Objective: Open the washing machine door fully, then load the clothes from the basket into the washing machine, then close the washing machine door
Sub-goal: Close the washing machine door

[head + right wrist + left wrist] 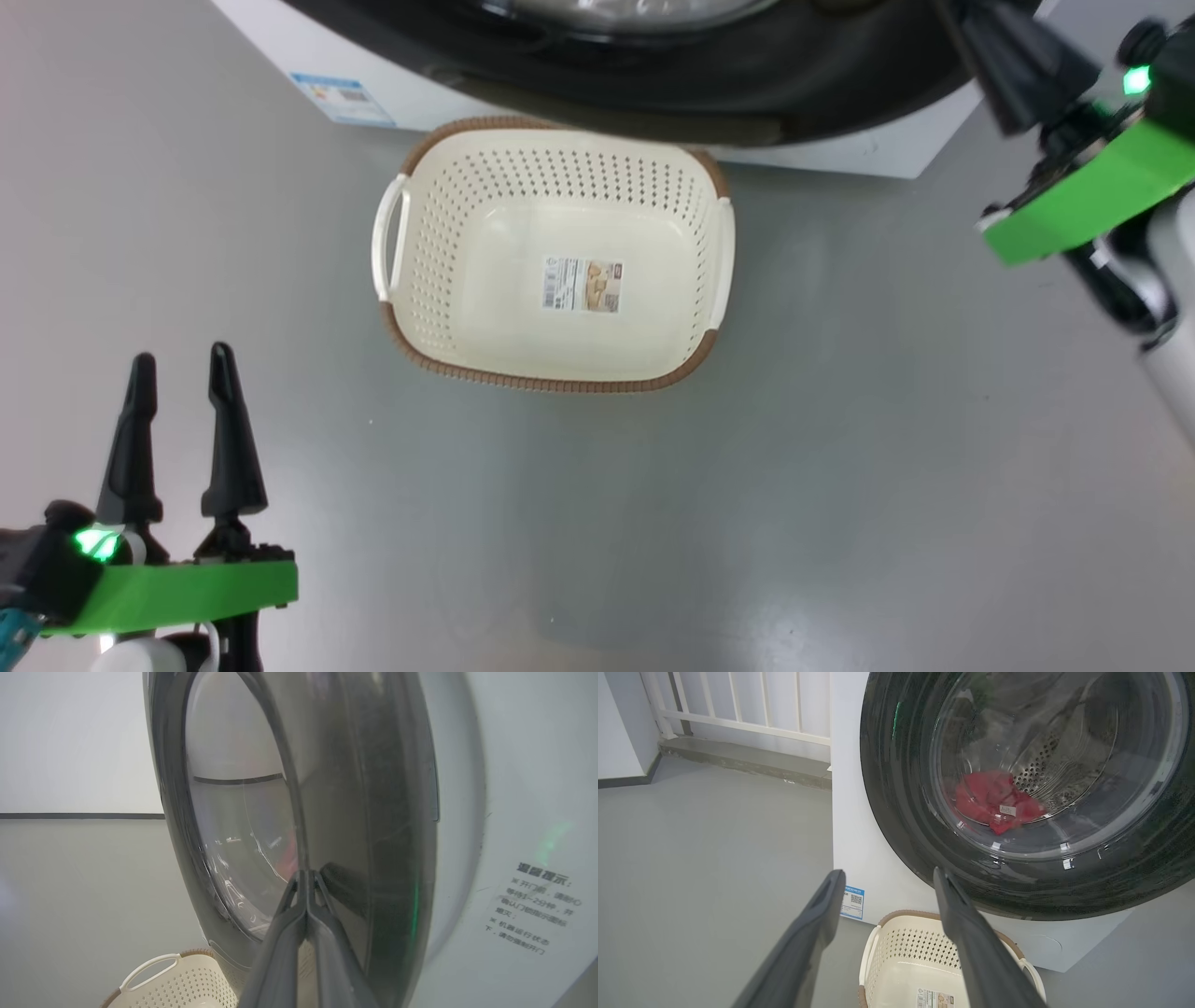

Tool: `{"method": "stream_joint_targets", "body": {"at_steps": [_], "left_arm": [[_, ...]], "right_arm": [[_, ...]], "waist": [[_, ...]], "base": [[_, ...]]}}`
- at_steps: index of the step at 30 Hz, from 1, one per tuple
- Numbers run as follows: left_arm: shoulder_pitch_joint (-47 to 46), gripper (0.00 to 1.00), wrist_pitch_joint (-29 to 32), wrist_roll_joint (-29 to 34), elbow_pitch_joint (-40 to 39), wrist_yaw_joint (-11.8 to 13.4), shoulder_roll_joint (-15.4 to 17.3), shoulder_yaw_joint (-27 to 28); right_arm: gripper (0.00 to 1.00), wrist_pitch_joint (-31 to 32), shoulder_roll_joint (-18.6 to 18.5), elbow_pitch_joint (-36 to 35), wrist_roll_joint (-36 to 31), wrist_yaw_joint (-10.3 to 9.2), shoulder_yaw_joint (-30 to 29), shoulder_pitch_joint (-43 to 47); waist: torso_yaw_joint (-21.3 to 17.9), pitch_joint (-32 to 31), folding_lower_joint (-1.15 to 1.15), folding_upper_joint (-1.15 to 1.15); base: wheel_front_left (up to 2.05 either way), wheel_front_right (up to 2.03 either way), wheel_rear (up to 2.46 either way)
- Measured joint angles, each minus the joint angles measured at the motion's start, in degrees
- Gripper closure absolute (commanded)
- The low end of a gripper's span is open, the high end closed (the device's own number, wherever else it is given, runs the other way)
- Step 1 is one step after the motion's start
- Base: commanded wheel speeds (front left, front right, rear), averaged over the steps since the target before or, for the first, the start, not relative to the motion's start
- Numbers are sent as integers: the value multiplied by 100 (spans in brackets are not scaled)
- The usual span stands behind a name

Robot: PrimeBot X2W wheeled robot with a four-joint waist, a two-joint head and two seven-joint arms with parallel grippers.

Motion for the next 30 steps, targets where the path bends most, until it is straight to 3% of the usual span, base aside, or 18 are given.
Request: {"method": "stream_joint_targets", "body": {"at_steps": [11,30], "left_arm": [[-219,0,0,-157,-4,0,-5,-120],[-231,0,0,-164,38,0,-5,-96]], "right_arm": [[100,0,-226,486,53,0,64,-901],[100,0,96,939,-107,48,-335,-948]], "waist": [[211,331,0,0],[209,100,0,0]], "base": [[0,0,0],[0,0,0]]}}
